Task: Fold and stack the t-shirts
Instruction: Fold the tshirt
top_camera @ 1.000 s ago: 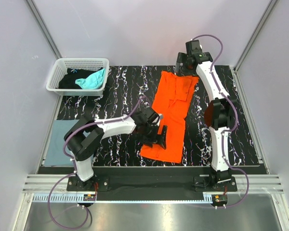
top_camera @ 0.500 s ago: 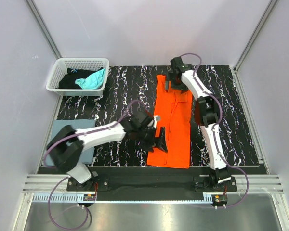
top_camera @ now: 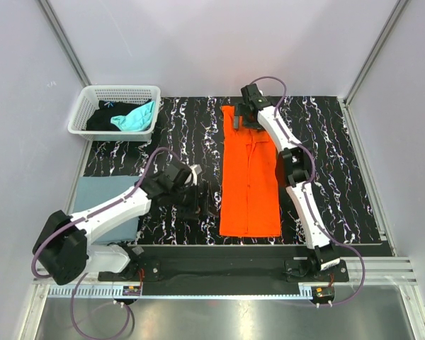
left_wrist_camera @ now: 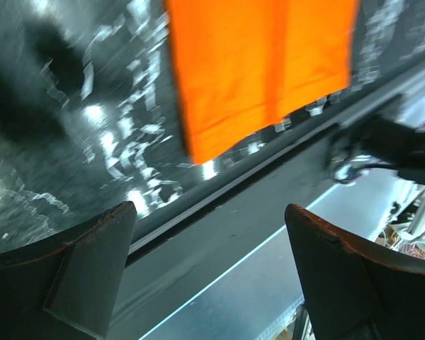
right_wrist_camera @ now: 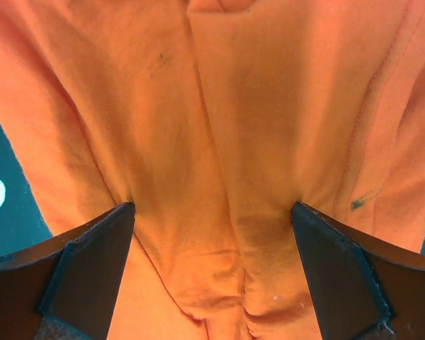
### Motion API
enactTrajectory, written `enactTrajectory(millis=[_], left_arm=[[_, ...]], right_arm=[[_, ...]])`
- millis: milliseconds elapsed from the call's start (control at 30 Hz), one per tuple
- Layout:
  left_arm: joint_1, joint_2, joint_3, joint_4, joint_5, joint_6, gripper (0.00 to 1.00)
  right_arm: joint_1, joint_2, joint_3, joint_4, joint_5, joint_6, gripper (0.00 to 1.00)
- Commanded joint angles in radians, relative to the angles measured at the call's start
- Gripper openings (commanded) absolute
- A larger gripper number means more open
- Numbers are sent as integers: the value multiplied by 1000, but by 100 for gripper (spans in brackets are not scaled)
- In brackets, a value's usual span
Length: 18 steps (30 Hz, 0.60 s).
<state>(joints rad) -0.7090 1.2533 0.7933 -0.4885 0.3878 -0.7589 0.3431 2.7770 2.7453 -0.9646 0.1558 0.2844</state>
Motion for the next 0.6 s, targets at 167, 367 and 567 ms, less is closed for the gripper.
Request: enactTrajectory(millis=[167, 367, 567], left_arm=[[-15, 61, -92, 168, 39, -22, 83], [-78, 162, -91, 249, 42, -82, 74], [-136, 296, -91, 309, 5, -151, 67]], right_arm=[[-3, -665, -399, -167, 63, 39, 100], [-4, -1193, -1202, -97, -181, 102, 97], [-4, -1598, -1848, 102, -392, 352, 71]])
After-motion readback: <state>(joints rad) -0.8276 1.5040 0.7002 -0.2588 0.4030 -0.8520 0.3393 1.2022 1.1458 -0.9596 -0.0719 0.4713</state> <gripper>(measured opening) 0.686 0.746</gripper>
